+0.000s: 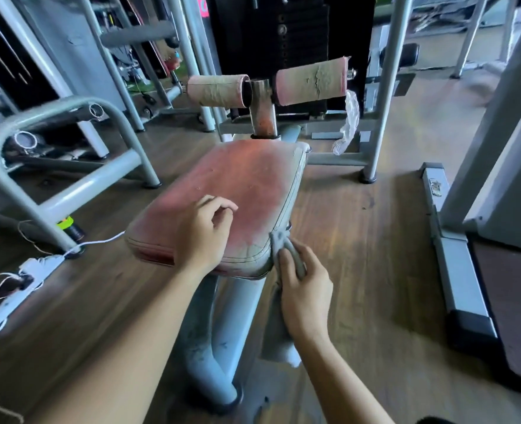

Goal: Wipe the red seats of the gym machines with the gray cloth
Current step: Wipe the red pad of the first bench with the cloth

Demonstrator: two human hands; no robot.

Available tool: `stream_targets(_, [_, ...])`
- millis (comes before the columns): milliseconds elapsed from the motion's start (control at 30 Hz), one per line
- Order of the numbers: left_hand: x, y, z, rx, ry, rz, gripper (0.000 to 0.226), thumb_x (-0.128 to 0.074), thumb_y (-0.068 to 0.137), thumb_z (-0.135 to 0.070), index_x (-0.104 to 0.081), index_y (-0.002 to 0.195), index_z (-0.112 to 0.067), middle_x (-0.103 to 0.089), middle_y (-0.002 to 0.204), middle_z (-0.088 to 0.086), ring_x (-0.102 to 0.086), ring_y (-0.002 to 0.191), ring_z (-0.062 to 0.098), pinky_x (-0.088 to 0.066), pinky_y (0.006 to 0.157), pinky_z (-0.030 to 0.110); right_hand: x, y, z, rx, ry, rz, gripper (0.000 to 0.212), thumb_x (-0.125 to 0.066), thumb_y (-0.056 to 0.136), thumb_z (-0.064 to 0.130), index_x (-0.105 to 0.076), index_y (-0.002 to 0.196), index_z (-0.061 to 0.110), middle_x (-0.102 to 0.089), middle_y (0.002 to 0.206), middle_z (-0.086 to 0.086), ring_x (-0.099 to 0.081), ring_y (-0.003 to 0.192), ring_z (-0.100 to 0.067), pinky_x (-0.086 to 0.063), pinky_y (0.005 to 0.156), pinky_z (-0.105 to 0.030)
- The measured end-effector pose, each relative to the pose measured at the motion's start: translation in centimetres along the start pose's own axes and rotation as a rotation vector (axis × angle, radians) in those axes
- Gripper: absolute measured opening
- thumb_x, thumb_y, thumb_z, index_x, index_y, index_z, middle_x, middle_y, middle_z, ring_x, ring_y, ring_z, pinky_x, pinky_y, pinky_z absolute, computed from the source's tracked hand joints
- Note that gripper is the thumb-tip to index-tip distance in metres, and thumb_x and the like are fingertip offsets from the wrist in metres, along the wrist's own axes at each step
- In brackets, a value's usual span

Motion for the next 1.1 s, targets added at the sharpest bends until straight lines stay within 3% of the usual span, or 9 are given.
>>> stream_targets(100, [0.0, -0.1, -0.1, 0.018, -0.027, 0.015, 0.02, -0.052, 0.09, -0.026, -0.072, 0.089, -0.031, -0.067, 0.096, -0.016, -0.061, 0.091, 0.009, -0.051, 0.085, 0.037, -0.4, -2.1, 0.8, 0.02, 0.037, 0.013, 0.026, -0.063, 0.097, 0.026, -0.069, 0.122, 0.029, -0.066, 0.109, 0.026, -0.057, 0.104, 0.017, -0.038, 0.086, -0.002])
stream_targets(267, [-0.2, -0.1, 0.1, 0.044, -0.047, 0.018, 0.022, -0.052, 0.091, -0.025, -0.073, 0.088, -0.03, -0.066, 0.094, -0.014, -0.061, 0.091, 0.011, -0.05, 0.085, 0.037, -1.0, 2.6, 0.8, -0.013, -0.064, -0.023, 0.03, -0.059, 0.099, 0.028, -0.068, 0.127, 0.026, -0.069, 0.123, 0.006, -0.063, 0.114, -0.011, -0.04, 0.089, -0.018])
stream_targets(400, [-0.2, 0.0, 0.1, 0.058, -0.009, 0.024, 0.022, -0.052, 0.093, -0.024, -0.073, 0.088, -0.03, -0.066, 0.095, -0.014, -0.06, 0.091, 0.012, -0.05, 0.083, 0.038, -0.8, -0.7, 0.3, -0.028, -0.075, 0.028, 0.029, -0.061, 0.098, 0.03, -0.068, 0.126, 0.025, -0.066, 0.105, 0.022, -0.06, 0.097, 0.009, -0.036, 0.081, -0.002])
stream_targets(467, [-0.3, 0.1, 0.0, 0.046, 0.002, 0.026, 0.023, -0.051, 0.093, -0.026, -0.073, 0.088, -0.03, -0.066, 0.095, -0.013, -0.061, 0.089, 0.013, -0.05, 0.082, 0.039, -0.6, -1.3, -0.1, -0.042, -0.086, 0.058, 0.028, -0.062, 0.097, 0.031, -0.069, 0.124, 0.026, -0.064, 0.1, 0.024, -0.059, 0.096, 0.009, -0.044, 0.087, -0.013])
stream_targets(533, [-0.4, 0.3, 0.0, 0.042, 0.001, 0.025, 0.023, -0.051, 0.093, -0.027, -0.073, 0.088, -0.03, -0.066, 0.094, -0.013, -0.061, 0.085, 0.013, -0.051, 0.082, 0.04, -0.5, 0.8, -0.2, -0.061, -0.096, 0.028, 0.026, -0.061, 0.097, 0.032, -0.071, 0.12, 0.025, -0.071, 0.106, 0.014, -0.065, 0.104, -0.007, -0.048, 0.089, -0.027])
stream_targets(667, [-0.5, 0.3, 0.2, 0.039, 0.011, 0.023, 0.023, -0.05, 0.092, -0.029, -0.073, 0.09, -0.031, -0.066, 0.098, -0.013, -0.061, 0.087, 0.013, -0.051, 0.084, 0.04, -0.5, 2.0, 1.1, -0.029, -0.1, 0.032, 0.022, -0.059, 0.097, 0.031, -0.073, 0.112, 0.023, -0.073, 0.105, 0.002, -0.065, 0.099, -0.016, -0.043, 0.078, -0.028])
stream_targets(833, [-1.0, 0.6, 0.4, 0.034, 0.083, 0.063, 0.026, -0.048, 0.093, -0.04, -0.073, 0.097, -0.035, -0.064, 0.106, -0.014, -0.062, 0.089, 0.016, -0.051, 0.087, 0.04, -0.2, 0.2, 1.0, 0.045, -0.139, 0.094, 0.025, -0.058, 0.098, 0.037, -0.07, 0.11, 0.019, -0.071, 0.102, 0.006, -0.063, 0.093, -0.017, -0.049, 0.086, -0.041])
stream_targets(933, [-1.0, 0.6, 0.4, 0.028, 0.092, 0.066, 0.03, -0.044, 0.095, -0.043, -0.073, 0.099, -0.035, -0.065, 0.11, -0.013, -0.062, 0.096, 0.017, -0.05, 0.09, 0.04, -1.2, 2.7, 1.5, 0.091, -0.173, 0.052, 0.033, -0.052, 0.1, 0.042, -0.066, 0.127, 0.031, -0.067, 0.121, 0.005, -0.061, 0.107, -0.026, -0.047, 0.091, -0.041])
stream_targets(1100, [-0.8, 0.7, 0.6, 0.04, 0.076, 0.029, 0.03, -0.045, 0.095, -0.04, -0.074, 0.098, -0.033, -0.066, 0.109, -0.013, -0.063, 0.099, 0.016, -0.05, 0.09, 0.038, -2.9, 11.2, 1.0, 0.051, -0.283, 0.023, 0.035, -0.043, 0.1, 0.055, -0.067, 0.118, 0.038, -0.068, 0.117, 0.003, -0.06, 0.108, -0.031, -0.043, 0.081, -0.034])
Point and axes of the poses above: each hand's wrist, its own y-axis towards the middle knuckle, its own x-axis out of the back of the hand, z = x × y, the point moved 8 cm from there along y, towards the middle knuckle
